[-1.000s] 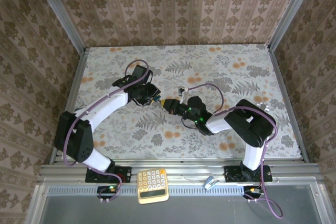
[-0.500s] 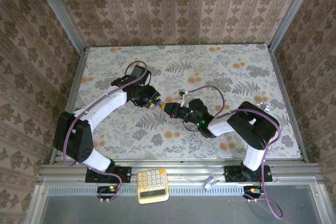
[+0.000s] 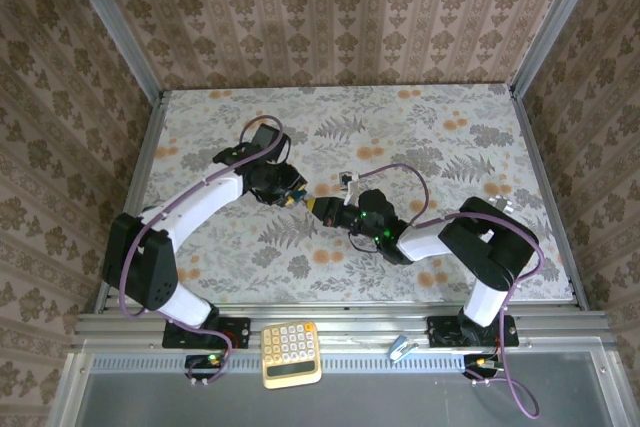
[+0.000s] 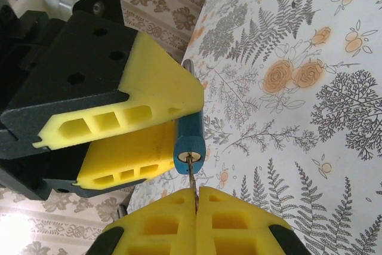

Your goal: Unlock with the key

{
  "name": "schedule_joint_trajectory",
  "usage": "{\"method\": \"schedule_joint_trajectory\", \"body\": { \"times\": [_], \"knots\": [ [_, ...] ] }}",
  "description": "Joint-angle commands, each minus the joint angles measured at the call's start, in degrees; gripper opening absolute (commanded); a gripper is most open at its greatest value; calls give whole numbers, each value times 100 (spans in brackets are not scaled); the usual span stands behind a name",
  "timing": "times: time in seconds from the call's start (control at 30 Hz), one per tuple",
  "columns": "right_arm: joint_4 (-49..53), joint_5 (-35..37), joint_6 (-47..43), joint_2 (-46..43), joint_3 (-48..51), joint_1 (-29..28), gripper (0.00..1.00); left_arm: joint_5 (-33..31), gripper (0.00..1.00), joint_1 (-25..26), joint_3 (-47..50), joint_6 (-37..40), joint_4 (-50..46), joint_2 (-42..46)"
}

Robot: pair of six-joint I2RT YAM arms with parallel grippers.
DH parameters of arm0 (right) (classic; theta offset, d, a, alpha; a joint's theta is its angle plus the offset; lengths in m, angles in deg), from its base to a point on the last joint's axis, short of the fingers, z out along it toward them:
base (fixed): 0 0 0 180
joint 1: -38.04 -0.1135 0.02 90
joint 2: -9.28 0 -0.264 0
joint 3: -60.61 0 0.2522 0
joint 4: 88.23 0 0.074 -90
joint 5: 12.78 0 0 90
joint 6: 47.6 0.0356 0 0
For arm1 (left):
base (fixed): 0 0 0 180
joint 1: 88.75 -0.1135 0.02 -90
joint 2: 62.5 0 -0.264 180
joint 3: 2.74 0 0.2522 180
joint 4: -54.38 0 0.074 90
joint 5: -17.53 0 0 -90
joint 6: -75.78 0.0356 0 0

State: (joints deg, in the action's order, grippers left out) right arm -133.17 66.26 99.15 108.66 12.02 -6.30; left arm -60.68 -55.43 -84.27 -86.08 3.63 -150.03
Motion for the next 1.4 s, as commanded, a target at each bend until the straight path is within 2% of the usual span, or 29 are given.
{"method": "schedule_joint_trajectory", "body": {
  "times": [0.0, 0.17, 0.27, 0.37, 0.53, 1.0, 1.13, 1.37],
  "knots": [
    [75, 57, 413, 155, -446, 84, 0, -327, 25, 208, -279, -24, 125, -112],
    [-475, -127, 862, 541, -808, 197, 0, -257, 25, 354, -242, -151, 275, -150],
    [-254, -146, 644, 505, -906, 226, 0, -213, 25, 357, -224, -171, 315, -95],
    [469, -87, 152, 361, -1043, 215, 0, -180, 25, 355, -284, -154, 325, -87],
    [253, -169, 304, 441, -1003, 279, 0, -49, 25, 359, -216, -192, 524, -63],
    [610, -269, 116, 154, -1098, 459, 0, 942, 23, 310, 624, -92, 2263, 289],
    [840, -293, -53, -74, -1092, 497, 0, 1057, 23, 297, 689, 31, 2324, 329],
    [973, -460, -131, -350, -1053, 553, 0, 1271, 22, 193, 1051, -79, 3025, 444]
  ]
}}
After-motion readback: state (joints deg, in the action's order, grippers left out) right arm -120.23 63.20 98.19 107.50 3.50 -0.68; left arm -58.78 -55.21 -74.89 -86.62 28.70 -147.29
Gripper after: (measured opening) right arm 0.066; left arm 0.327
